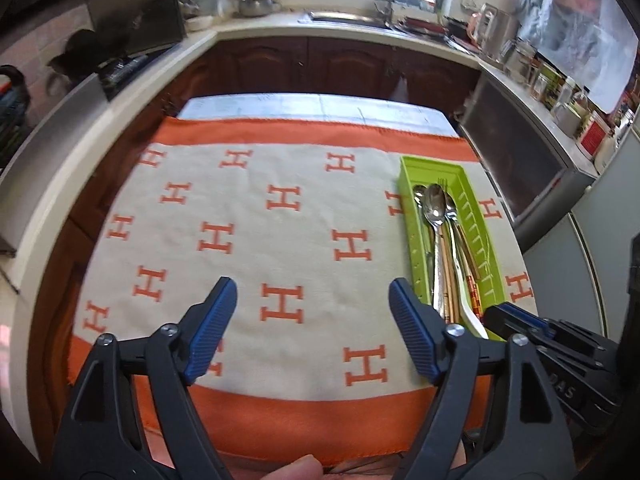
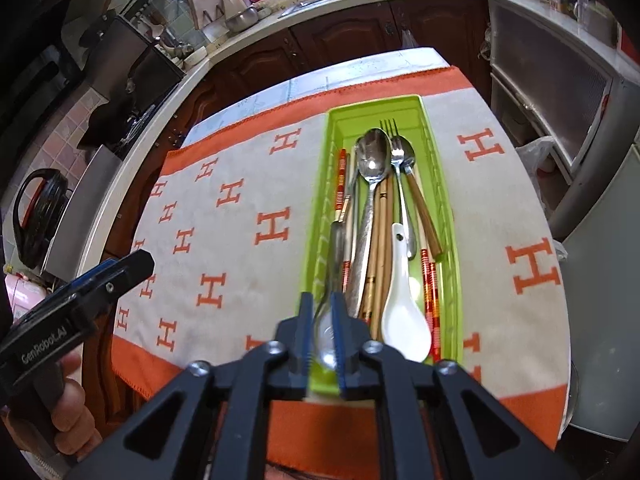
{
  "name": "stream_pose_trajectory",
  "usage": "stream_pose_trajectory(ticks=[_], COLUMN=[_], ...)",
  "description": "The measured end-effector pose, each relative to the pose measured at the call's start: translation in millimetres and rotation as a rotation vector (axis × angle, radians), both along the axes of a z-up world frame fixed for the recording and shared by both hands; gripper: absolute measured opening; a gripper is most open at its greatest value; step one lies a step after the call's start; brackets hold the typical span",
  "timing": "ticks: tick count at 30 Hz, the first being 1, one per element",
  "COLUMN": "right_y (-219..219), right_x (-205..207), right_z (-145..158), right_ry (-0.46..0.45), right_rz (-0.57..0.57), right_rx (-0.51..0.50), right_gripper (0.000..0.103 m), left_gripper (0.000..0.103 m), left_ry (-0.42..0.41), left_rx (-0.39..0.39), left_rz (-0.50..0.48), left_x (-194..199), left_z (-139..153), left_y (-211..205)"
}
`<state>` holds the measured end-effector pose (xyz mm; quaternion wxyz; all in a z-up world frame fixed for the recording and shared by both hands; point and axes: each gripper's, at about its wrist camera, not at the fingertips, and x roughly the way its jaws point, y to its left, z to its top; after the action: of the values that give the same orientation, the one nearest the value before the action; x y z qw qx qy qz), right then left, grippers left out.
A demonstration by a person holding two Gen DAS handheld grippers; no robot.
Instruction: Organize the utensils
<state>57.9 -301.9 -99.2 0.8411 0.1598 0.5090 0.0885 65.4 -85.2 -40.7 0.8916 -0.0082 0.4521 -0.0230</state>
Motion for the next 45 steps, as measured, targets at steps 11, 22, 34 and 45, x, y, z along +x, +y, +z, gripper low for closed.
stream_pose_trajectory(ticks=[11, 22, 34, 45], right_y=[28, 59, 68, 69], right_x=[-36, -54, -56, -57], right_z=[54, 81, 79, 79], right_ry=[-0.137, -0.255, -0.263, -0.265], right_rz=[0.019, 0.034, 0.032, 0.030], right_rx=[-0.033, -0.100, -0.082, -0.084], right_gripper=[0.040, 0.041, 0.041, 0.041], left_gripper=[0.086, 0.086, 0.086, 0.086], left_ry=[-0.127, -0.147, -0.159, -0.155], left_rx=[0.055, 0.062, 0.052, 0.057], left_rz=[0.014, 0.050, 0.052, 0.053], left_x=[-46, -63, -65, -63], left_z=[35, 38, 38, 37], left_y=[8, 23, 26, 28])
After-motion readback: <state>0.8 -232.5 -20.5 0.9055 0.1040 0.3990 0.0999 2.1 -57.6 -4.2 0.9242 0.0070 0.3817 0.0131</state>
